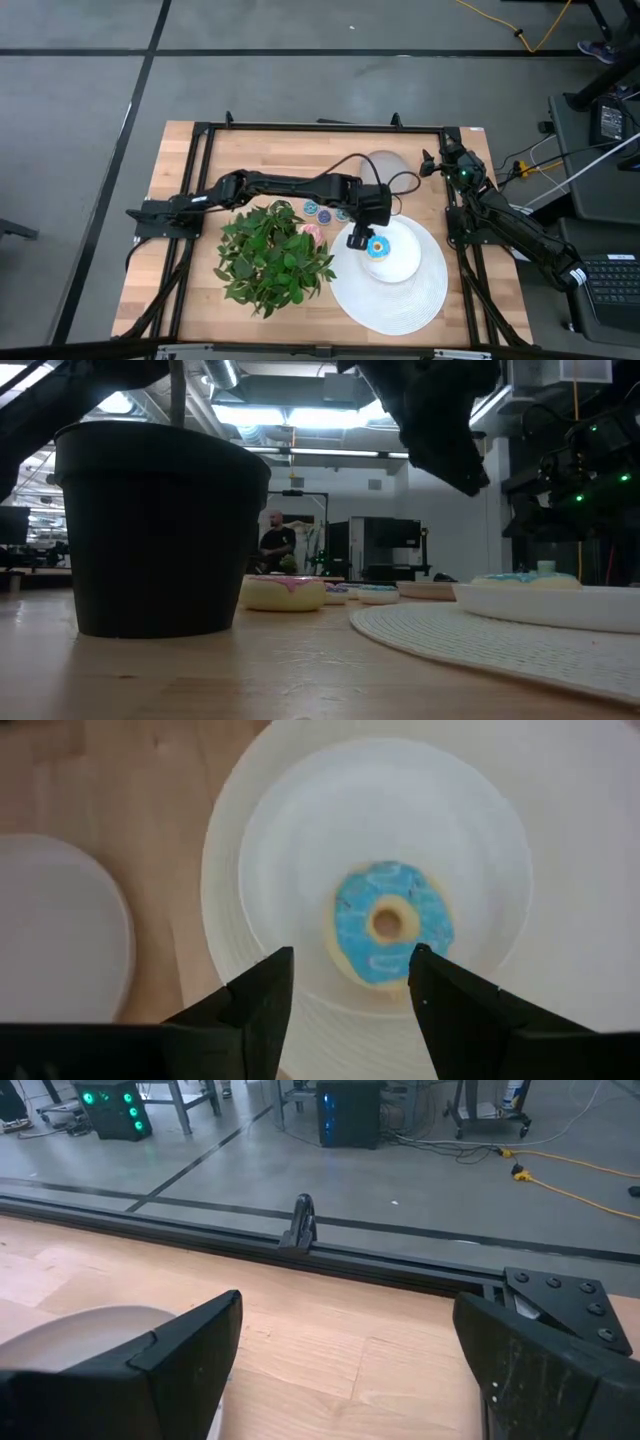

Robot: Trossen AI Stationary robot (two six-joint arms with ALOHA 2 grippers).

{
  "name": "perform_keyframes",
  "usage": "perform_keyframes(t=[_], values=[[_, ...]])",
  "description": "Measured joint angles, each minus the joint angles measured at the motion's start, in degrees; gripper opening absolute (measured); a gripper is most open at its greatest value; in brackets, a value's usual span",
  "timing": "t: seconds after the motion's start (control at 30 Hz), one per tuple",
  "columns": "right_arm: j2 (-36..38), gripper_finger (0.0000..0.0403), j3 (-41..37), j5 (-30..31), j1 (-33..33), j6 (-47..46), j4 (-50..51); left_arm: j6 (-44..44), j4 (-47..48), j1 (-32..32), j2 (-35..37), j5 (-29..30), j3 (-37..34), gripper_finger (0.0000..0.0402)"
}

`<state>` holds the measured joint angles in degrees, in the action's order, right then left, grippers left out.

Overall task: Pick & Place donuts
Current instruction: Put the large black donut onto the white plate

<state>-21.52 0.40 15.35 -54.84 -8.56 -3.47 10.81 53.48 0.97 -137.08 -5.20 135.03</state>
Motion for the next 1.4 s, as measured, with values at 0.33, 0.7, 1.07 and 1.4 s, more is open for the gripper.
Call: perform_keyframes(t=[0.33,0.7,1.07,1.4], values=[[0.0,0.0362,0.0,-0.9,0.0,0.0,0.1,-12.5,1.1,-3.2,4.0,4.0,0.0,0.021],[0.0,0.0362,0.0,-1.0,0.0,0.0,0.1,-27.7,2.7,-6.3,4.2,1.0,0.0,0.0236],[0.0,0.0362,0.0,-1.0,0.0,0.0,0.1,-27.4,4.4,-6.7,5.3,0.1,-0.7,0.0232],[0.0,0.0362,0.0,-1.0,0.0,0.0,0.1,-23.9,7.1,-8.3,9.4,3.5,-0.7,0.023]])
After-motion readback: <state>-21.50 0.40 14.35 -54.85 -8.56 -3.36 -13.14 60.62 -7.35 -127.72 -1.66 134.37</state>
